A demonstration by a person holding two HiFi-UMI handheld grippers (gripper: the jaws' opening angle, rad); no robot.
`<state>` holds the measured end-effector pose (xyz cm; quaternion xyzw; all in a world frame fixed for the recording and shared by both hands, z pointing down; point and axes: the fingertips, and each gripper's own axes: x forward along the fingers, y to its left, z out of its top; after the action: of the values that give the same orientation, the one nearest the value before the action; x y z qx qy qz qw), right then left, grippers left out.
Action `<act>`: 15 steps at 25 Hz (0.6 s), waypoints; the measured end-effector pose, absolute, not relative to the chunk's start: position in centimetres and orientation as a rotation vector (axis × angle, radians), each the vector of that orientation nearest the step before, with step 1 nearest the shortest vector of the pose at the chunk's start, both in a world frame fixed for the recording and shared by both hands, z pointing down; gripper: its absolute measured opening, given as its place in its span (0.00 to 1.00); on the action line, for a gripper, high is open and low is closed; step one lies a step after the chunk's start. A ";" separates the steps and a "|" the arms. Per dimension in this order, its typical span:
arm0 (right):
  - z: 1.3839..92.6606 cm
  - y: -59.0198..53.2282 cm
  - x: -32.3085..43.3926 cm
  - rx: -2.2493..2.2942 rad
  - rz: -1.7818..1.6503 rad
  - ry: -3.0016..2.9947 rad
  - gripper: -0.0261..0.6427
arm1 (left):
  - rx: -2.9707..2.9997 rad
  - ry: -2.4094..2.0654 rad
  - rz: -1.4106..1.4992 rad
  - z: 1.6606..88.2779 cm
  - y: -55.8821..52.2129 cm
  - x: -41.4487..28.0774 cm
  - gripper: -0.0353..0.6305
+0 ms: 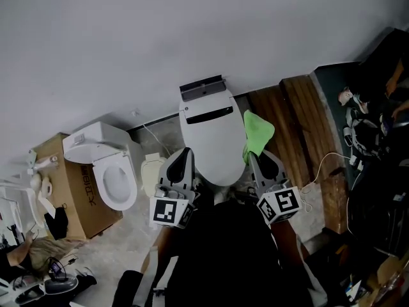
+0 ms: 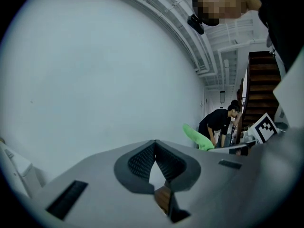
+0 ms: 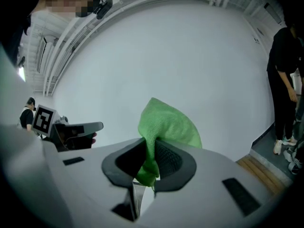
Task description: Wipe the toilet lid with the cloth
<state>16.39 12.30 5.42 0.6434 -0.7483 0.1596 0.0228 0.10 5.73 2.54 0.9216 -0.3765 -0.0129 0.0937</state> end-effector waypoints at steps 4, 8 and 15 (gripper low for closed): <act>5.1 12.6 16.4 2.000 0.460 -2.309 0.14 | 2.753 -1.112 -0.069 1.6 5.8 0.5 0.06; 5.2 12.8 16.4 1.997 0.455 -2.312 0.14 | 2.756 -1.113 -0.034 2.2 6.1 0.6 0.06; 5.3 13.1 15.8 1.990 0.450 -2.308 0.14 | 2.758 -1.120 -0.048 2.0 6.1 0.1 0.06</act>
<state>15.81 13.09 5.33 0.6456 -0.7490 0.1462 0.0305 0.14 6.06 2.03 0.9233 -0.3750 -0.0159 0.0822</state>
